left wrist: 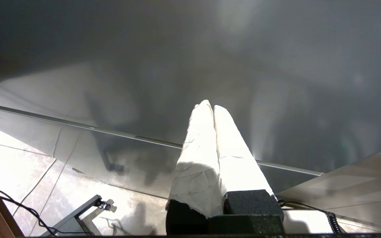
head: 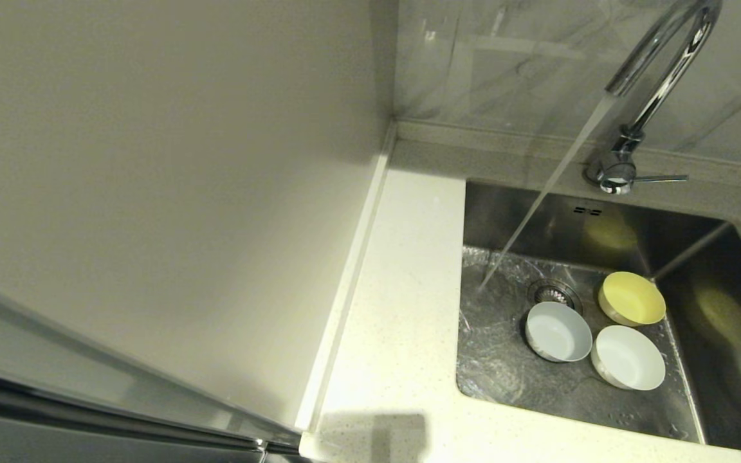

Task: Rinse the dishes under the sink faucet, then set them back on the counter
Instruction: Wait for the water to rinse the bowl

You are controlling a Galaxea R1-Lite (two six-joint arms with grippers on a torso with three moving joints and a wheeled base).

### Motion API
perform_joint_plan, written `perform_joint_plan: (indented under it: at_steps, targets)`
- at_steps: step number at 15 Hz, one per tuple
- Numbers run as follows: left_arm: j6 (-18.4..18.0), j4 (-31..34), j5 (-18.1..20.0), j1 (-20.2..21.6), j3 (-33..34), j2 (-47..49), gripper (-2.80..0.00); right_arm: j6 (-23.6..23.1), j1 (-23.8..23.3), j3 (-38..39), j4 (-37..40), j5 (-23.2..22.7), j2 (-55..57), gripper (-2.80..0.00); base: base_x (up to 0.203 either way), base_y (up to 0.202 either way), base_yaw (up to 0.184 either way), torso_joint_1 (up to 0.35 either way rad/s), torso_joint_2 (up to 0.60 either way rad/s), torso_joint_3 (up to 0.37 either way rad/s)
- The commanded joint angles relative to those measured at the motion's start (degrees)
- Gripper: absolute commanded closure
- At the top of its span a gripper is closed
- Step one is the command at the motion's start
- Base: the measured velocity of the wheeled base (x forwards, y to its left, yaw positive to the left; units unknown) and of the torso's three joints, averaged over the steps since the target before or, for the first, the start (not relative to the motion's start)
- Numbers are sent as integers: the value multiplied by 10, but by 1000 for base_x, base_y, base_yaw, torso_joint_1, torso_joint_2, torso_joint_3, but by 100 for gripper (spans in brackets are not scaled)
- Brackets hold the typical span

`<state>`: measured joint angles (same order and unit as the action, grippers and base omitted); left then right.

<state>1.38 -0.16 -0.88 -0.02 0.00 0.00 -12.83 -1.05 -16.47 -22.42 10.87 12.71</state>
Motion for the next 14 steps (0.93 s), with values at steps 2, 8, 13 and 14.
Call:
perform_joint_plan:
  at_steps: [2, 8, 13, 14]
  targets:
    - [0, 0, 0, -1, 0, -2, 0, -68, 10, 52, -36, -19, -100, 0, 0, 0, 0, 0, 0, 0]
    - [0, 0, 0, 0, 0, -2, 0, -109, 11, 115, -87, -33, -127, 0, 0, 0, 0, 0, 0, 0]
    - [0, 0, 0, 0, 0, -2, 0, 18, 12, 165, 50, -36, -127, 0, 0, 0, 0, 0, 0, 0]
    - [0, 0, 0, 0, 0, -2, 0, 75, 12, 165, 107, -43, -127, 0, 0, 0, 0, 0, 0, 0]
